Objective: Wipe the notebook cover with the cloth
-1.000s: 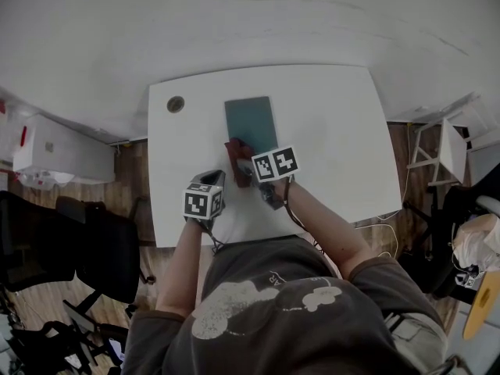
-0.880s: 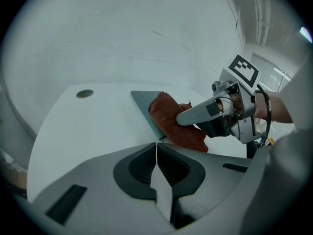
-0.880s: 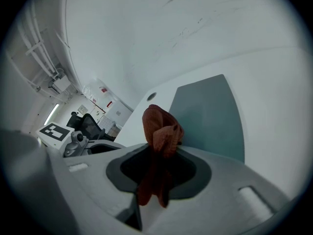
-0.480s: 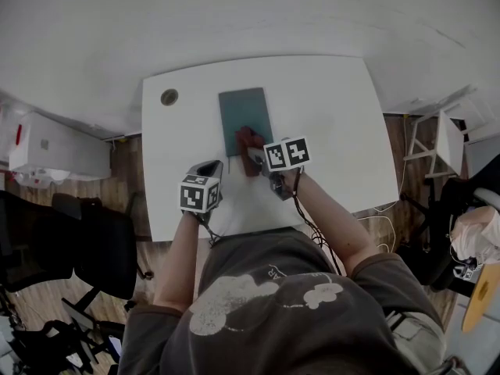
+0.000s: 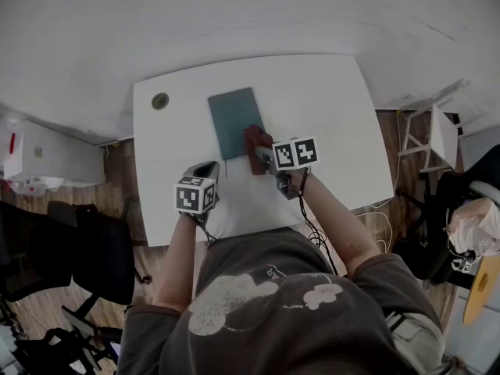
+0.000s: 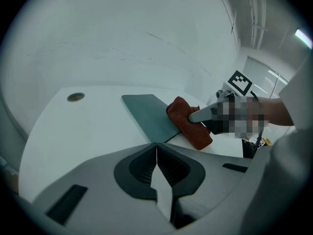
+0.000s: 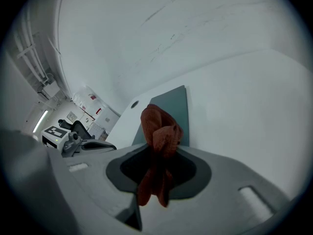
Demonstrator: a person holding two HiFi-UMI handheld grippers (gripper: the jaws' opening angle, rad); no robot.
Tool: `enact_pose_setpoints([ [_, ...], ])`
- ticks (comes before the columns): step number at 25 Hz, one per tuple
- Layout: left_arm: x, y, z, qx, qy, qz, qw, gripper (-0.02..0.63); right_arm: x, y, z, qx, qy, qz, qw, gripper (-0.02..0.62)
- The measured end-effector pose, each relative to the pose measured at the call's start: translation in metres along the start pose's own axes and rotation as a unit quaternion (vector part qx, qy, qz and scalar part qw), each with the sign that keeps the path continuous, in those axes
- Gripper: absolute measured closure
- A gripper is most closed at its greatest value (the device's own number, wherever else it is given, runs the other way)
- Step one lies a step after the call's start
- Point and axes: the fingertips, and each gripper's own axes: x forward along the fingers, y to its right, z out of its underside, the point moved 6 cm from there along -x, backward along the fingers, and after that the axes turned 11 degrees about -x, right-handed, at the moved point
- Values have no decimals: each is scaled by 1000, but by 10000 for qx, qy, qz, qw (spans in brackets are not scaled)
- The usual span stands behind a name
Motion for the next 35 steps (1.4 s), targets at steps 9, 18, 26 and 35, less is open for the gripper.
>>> enact_pose_setpoints([
  [9, 9, 5, -3, 75, -57, 152, 9998, 604, -19, 21, 4, 255, 115, 299, 9992, 489],
  [18, 6, 5, -5, 113, 47, 398, 9991, 604, -41, 31, 12, 513, 253, 775, 9953, 489],
  [26, -10, -6, -3, 157, 76, 694, 9974, 604, -50, 12, 24, 789, 446, 1048, 9904, 489],
  [35, -23, -25, 2, 88, 154, 822, 9965, 604, -48, -15, 51, 951, 549, 1138, 9874, 489],
])
